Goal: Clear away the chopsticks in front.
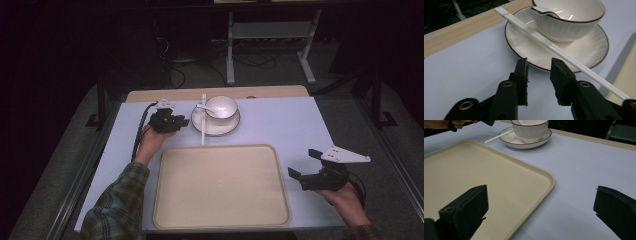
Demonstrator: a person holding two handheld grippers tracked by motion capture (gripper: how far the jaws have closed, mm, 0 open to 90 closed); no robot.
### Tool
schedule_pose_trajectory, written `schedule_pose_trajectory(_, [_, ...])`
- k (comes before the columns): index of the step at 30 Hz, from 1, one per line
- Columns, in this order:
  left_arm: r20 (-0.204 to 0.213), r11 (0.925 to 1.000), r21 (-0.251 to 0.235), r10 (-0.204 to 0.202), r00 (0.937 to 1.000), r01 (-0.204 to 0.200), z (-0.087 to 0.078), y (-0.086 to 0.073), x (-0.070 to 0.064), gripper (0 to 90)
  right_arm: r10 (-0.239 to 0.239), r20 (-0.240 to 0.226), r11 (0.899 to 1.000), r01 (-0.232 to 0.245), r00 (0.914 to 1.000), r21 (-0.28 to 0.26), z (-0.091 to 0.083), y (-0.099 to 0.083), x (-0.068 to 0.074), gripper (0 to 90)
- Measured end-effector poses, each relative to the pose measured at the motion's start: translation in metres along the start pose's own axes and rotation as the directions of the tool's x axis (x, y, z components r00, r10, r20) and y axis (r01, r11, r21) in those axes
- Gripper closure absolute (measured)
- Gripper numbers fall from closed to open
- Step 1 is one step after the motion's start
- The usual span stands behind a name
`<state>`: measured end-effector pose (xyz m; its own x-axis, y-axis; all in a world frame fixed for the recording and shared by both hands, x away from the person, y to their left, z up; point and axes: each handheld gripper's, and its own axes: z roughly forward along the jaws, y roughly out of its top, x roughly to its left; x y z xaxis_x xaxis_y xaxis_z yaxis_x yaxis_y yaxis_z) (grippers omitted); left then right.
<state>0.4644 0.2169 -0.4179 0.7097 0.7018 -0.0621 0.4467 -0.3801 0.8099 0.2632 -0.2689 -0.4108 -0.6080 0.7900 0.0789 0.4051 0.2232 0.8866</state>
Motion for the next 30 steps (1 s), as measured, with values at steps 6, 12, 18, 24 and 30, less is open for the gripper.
schedule_pose_trajectory(6, [-0.025, 0.9999, 0.001, -0.016, 0.9996, 0.016, 0.011, 0.007, 0.006, 82.9, -0.002, -0.003, 1.000, 0.002, 1.0000, -0.003, 0.000, 0.001, 0.001, 0.0])
schedule_pose_trajectory(12, [-0.046, 0.9991, 0.001, -0.043, 0.9980, 0.043, 0.025, 0.014, 0.014, 89.8, 0.002, -0.006, 1.000, -0.002, 1.0000, -0.007, 0.000, 0.001, 0.001, 0.0])
schedule_pose_trajectory(18, [-0.038, 0.9979, -0.026, -0.060, 0.9974, 0.059, 0.040, 0.027, 0.020, 89.8, 0.007, -0.010, 1.000, -0.007, 0.9999, -0.014, -0.001, 0.001, 0.000, 0.0])
schedule_pose_trajectory(24, [-0.022, 0.9973, -0.020, -0.071, 0.9972, 0.071, 0.059, 0.034, 0.019, 89.8, 0.008, -0.013, 1.000, -0.008, 0.9999, -0.015, -0.001, 0.000, -0.001, 0.0])
schedule_pose_trajectory(30, [-0.018, 0.9975, -0.005, -0.071, 0.9973, 0.071, 0.073, 0.036, 0.015, 89.8, 0.011, -0.015, 1.000, -0.011, 0.9998, -0.018, -0.002, 0.000, -0.001, 0.0])
